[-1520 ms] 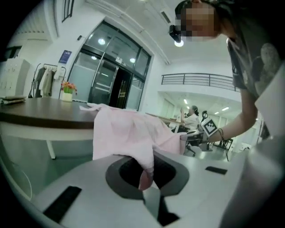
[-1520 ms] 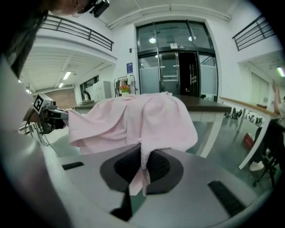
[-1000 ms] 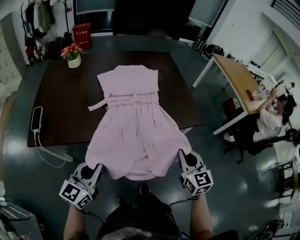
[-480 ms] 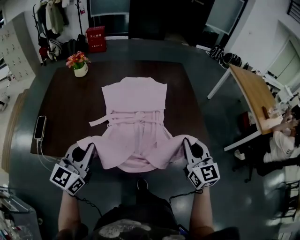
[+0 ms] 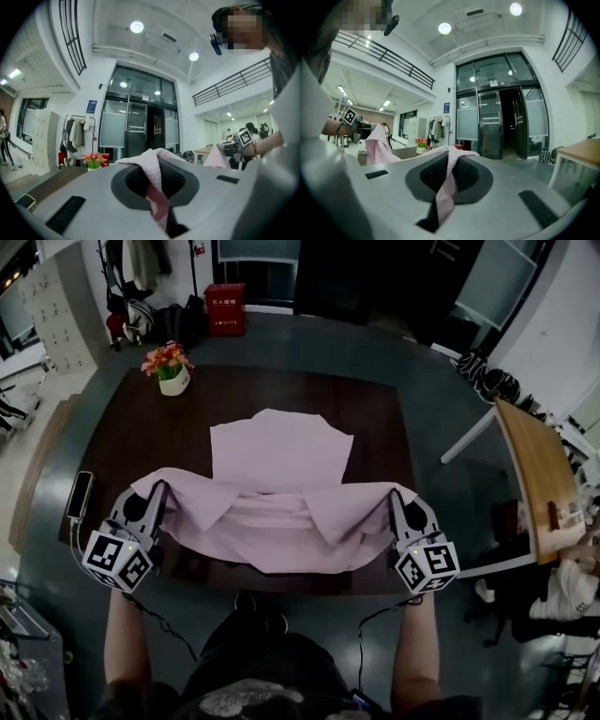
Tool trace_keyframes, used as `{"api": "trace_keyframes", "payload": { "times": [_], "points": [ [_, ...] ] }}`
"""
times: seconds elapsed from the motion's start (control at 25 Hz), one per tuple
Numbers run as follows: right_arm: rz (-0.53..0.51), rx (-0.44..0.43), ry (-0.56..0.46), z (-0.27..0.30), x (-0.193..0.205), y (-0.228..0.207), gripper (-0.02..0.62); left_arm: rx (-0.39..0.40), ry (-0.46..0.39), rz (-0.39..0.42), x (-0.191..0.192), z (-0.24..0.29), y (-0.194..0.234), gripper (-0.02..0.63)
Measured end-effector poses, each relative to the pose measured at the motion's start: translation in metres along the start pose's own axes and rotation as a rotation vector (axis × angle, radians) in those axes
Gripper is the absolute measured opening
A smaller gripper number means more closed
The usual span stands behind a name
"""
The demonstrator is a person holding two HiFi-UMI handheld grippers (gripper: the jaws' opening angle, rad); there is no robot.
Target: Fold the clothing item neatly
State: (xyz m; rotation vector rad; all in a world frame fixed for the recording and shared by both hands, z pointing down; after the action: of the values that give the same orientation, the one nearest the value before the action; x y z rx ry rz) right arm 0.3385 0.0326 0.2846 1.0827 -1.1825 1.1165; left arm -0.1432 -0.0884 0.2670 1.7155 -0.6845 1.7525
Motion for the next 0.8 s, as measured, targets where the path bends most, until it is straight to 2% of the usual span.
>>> {"api": "trace_keyframes", "payload": {
  "times": [0.24,0.48,0.64,0.8],
  "points": [
    [0.1,0.063,0.004,0.067,0.004,-0.051,0.008,-0.061,0.037,-0.042,0.009,0.061,0.059,0.023],
    [0.113,0.091,0.035,0.155,0.0,-0.098,0.008,-0.044,0.085,-0.05,0.016,0.17,0.126,0.023],
    [0.081,0.122,0.132,0.221,0.017,-0.129,0.008,-0.01,0.172,-0.058,0.033,0.252,0.163,0.023],
    [0.078,0.151,0.232,0.28,0.051,-0.157,0.008,0.025,0.292,-0.083,0.07,0.32,0.192,0.023]
  ]
}}
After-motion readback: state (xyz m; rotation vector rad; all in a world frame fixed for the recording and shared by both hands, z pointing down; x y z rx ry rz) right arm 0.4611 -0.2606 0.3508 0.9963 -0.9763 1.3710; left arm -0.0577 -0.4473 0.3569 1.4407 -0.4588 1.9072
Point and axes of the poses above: the fingertips, and each gripper's own axes: z forward along the fingers, y to its left, x out of its underside, the point moved 8 cm from there along -z, backward along the fingers, and after that the axes turned 1 degree about x, right-handed, at the moved point
